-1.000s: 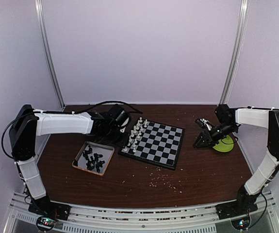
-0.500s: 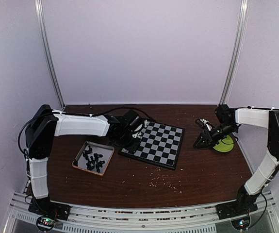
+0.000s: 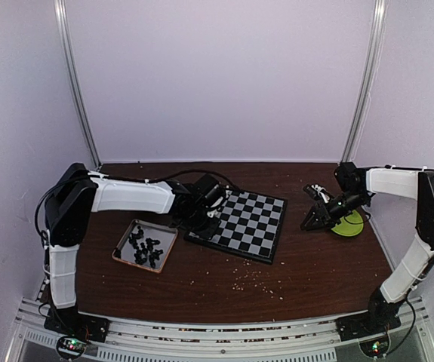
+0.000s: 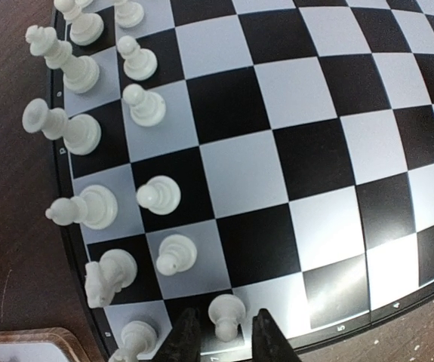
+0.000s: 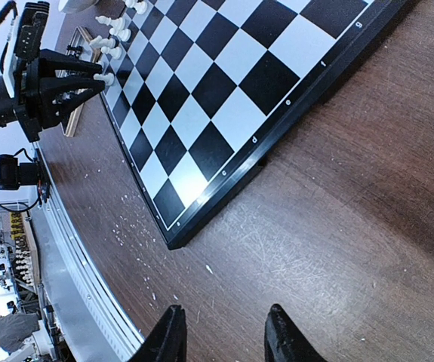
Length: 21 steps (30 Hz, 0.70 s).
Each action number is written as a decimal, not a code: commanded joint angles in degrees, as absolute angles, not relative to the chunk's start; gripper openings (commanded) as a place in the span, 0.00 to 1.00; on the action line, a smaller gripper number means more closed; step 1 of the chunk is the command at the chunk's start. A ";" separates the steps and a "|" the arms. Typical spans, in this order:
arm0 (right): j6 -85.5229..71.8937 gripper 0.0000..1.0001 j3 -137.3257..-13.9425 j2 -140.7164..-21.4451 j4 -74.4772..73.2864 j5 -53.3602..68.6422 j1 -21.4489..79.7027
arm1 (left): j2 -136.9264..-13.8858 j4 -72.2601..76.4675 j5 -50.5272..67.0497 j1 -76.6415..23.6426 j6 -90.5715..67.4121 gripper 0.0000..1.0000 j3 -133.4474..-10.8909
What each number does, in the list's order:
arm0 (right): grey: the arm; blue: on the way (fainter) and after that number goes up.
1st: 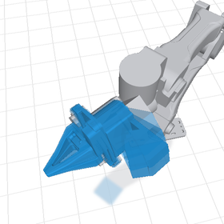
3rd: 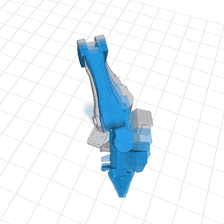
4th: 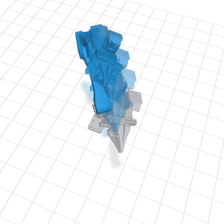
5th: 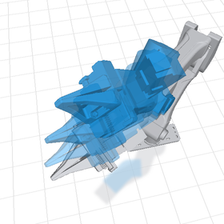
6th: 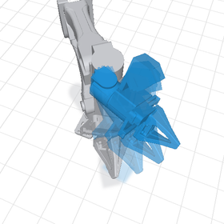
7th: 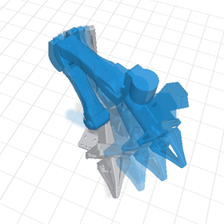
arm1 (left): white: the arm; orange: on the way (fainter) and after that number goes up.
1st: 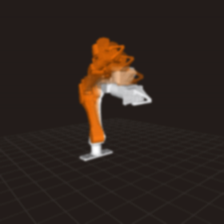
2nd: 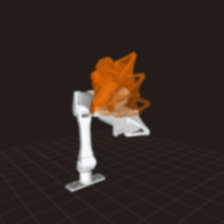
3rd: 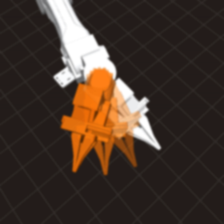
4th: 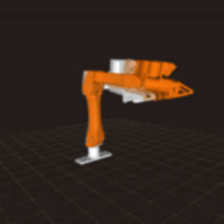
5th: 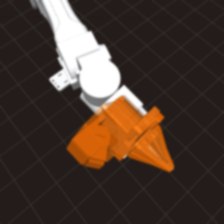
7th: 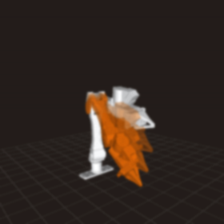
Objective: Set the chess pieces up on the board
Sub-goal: Adjust the pawn at h2.
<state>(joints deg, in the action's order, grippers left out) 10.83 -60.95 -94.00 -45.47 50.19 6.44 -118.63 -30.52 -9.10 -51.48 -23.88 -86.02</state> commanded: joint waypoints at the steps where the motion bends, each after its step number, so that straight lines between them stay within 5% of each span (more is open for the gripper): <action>1: 11.86 0.36 -62.58 -93.82 -46.09 50.85 6.06 | -119.56 -30.01 -10.06 -51.24 -23.63 0.24 -87.92; 21: 11.87 0.35 -62.82 -94.88 -46.32 50.97 5.98 | -116.28 -31.90 -11.92 -51.24 -24.07 0.11 -84.67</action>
<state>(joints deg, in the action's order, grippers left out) 11.42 -61.52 -94.13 -45.67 50.19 6.35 -119.07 -31.38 -10.61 -51.46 -23.90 -86.11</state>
